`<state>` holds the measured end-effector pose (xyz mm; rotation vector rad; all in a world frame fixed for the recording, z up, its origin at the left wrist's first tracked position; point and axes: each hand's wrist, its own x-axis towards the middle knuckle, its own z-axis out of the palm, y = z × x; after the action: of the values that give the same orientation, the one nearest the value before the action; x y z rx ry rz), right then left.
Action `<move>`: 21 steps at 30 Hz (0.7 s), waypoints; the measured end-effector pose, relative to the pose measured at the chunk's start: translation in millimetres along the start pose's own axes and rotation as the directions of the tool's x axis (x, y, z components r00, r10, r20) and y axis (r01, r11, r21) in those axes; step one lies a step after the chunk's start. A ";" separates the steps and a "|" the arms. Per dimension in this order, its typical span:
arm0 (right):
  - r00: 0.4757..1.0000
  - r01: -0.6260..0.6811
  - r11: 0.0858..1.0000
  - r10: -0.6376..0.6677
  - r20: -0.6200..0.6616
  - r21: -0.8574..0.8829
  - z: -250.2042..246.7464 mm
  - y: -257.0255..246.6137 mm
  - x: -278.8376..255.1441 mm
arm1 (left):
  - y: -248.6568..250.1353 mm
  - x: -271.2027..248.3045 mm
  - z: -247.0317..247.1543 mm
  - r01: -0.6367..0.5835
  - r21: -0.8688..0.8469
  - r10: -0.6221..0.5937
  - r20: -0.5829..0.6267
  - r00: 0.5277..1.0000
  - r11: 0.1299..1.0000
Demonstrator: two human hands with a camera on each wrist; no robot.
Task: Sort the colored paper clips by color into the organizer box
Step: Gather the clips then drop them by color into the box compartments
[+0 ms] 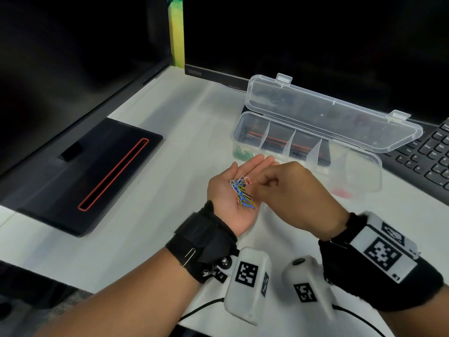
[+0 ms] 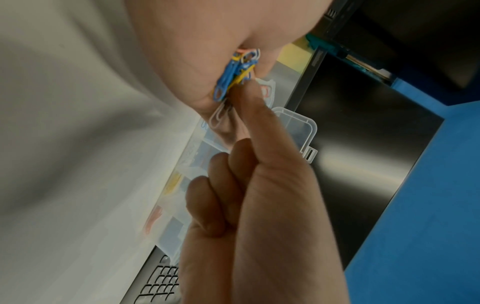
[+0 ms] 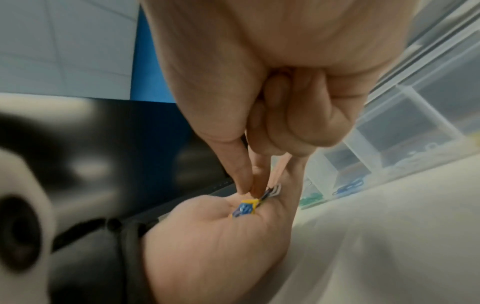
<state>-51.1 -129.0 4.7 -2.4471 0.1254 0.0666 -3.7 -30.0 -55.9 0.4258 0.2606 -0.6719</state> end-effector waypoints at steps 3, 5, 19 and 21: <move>0.986 -0.169 0.929 0.156 0.066 0.330 -7.0 -3.4 -1.9 | -1.3 0.6 -0.1 -0.020 -0.005 0.020 0.003 1.000 1.000; 0.948 -0.320 0.717 0.238 0.213 0.619 -10.3 -2.9 -2.3 | -1.9 1.2 -0.8 -0.030 -0.018 0.030 0.008 1.000 0.999; 0.974 -0.216 0.759 0.121 0.193 0.614 -3.5 -4.0 -6.5 | -1.0 0.6 -3.1 -0.003 0.015 0.002 0.025 1.000 1.000; 0.994 -0.055 0.917 0.011 0.111 0.396 0.4 -10.3 -6.7 | -1.2 -0.8 -3.4 0.022 0.017 -0.022 0.032 0.999 1.000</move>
<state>-56.7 -120.3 11.5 -2.0277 0.1200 0.1694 -5.4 -28.8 -58.9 0.4278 0.2299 -0.7023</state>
